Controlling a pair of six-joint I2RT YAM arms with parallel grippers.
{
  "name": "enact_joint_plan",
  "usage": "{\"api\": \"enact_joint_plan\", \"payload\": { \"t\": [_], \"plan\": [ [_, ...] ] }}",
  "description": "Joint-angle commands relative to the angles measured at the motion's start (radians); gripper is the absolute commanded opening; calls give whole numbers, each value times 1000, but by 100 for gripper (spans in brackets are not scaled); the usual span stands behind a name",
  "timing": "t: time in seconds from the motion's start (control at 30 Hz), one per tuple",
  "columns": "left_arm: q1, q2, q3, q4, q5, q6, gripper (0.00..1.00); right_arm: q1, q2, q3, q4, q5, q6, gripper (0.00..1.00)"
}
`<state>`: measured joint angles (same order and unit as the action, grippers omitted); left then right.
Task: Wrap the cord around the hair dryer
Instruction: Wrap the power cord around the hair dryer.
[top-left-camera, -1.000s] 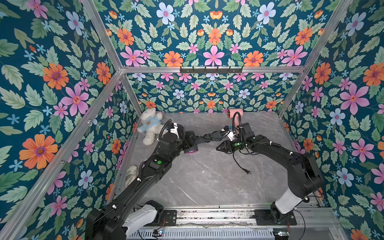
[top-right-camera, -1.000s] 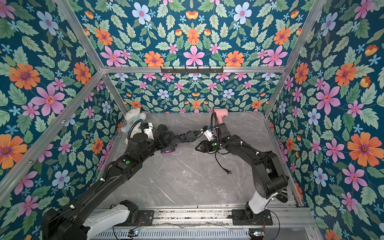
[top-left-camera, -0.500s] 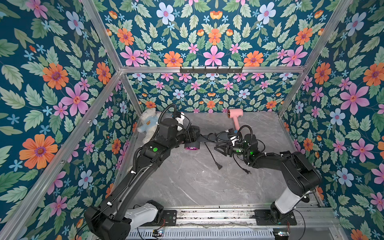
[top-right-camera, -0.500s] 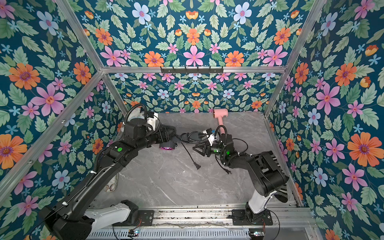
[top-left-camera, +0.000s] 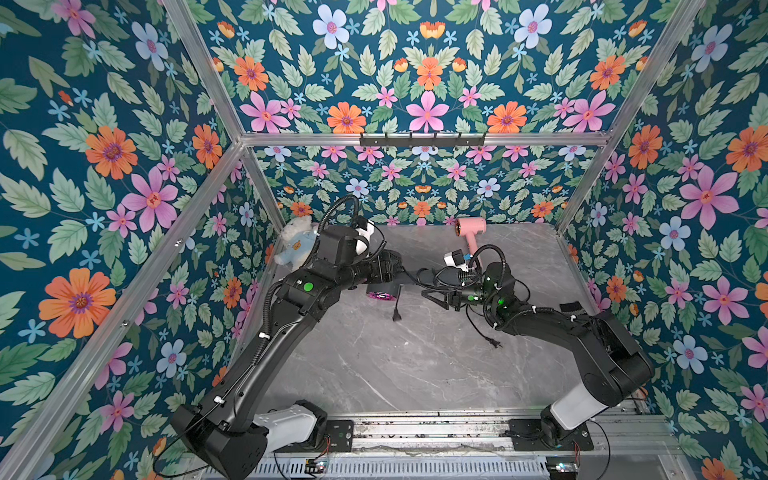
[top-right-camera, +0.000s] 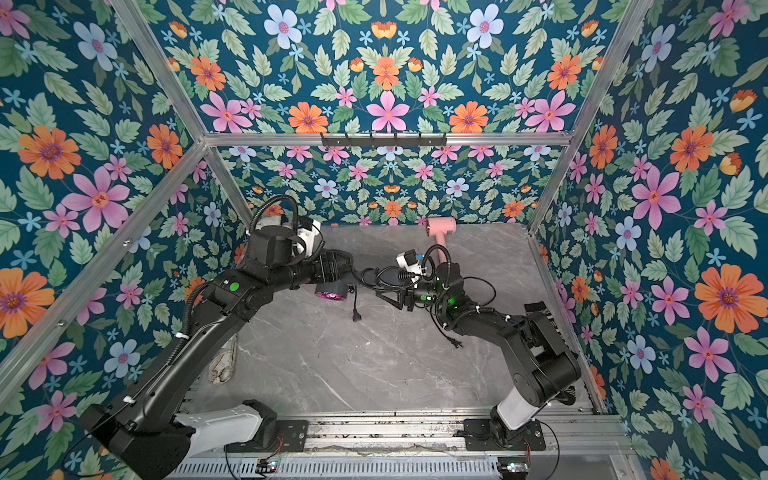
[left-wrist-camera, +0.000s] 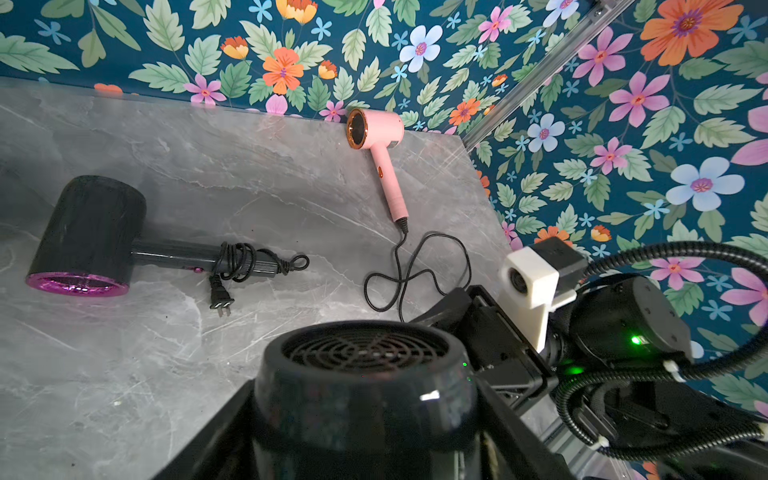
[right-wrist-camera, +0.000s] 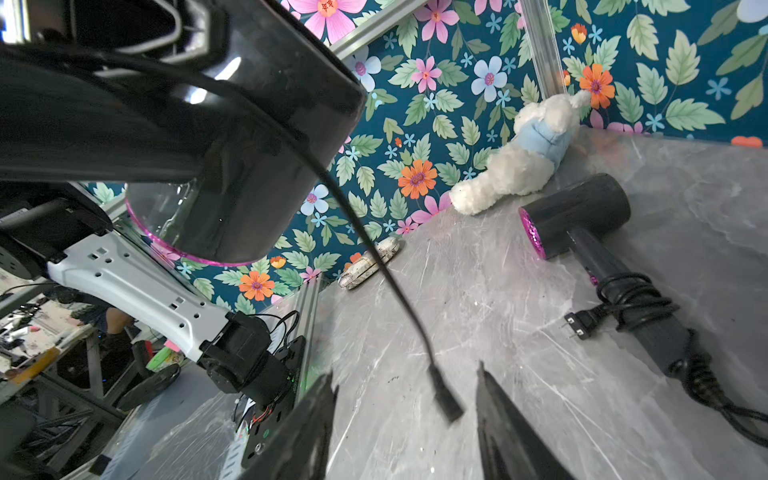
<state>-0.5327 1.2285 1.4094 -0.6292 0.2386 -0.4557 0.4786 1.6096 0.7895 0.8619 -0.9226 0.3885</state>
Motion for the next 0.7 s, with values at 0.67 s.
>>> {"api": "enact_joint_plan", "payload": {
  "t": [0.67],
  "plan": [
    [-23,44,129,-56,9,24,0,75,79,73,22,48,10,54]
  ]
}}
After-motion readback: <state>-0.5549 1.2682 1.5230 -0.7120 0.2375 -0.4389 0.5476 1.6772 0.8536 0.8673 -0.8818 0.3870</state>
